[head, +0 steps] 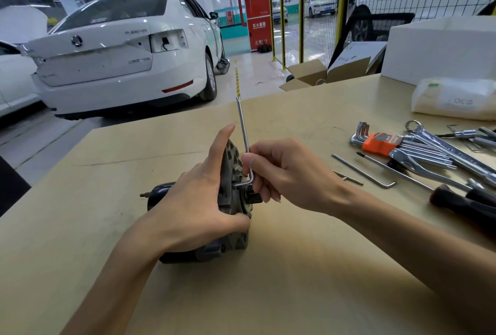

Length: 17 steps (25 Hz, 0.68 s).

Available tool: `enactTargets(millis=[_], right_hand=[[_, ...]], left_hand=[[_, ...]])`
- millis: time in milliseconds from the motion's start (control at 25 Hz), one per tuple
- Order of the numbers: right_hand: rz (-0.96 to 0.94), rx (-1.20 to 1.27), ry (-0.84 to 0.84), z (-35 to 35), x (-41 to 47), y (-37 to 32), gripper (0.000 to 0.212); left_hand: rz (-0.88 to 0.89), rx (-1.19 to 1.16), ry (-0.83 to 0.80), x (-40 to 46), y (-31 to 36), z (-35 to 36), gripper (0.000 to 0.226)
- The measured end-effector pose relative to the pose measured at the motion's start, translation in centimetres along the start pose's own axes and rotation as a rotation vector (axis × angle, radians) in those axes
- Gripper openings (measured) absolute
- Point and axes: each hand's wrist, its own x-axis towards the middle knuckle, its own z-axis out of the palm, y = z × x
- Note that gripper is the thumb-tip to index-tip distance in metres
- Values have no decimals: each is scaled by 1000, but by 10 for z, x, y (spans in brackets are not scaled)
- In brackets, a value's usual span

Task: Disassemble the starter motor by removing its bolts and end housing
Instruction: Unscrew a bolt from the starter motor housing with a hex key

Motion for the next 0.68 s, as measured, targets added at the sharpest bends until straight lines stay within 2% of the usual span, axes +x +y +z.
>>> enactTargets(millis=[160, 440, 560, 680], right_hand=[[-31, -39, 63, 5, -1, 4, 29], [-226, -228, 236, 13, -9, 8, 24], [-367, -352, 264, 14, -11, 9, 23], [-598, -571, 254, 13, -12, 7, 25]], left_hand=[[-25, 66, 57, 2, 4, 3, 114], [-53, 113, 85, 5, 8, 7, 110], [-60, 106, 77, 6, 8, 6, 111], [-61, 82, 61, 6, 6, 6, 113]])
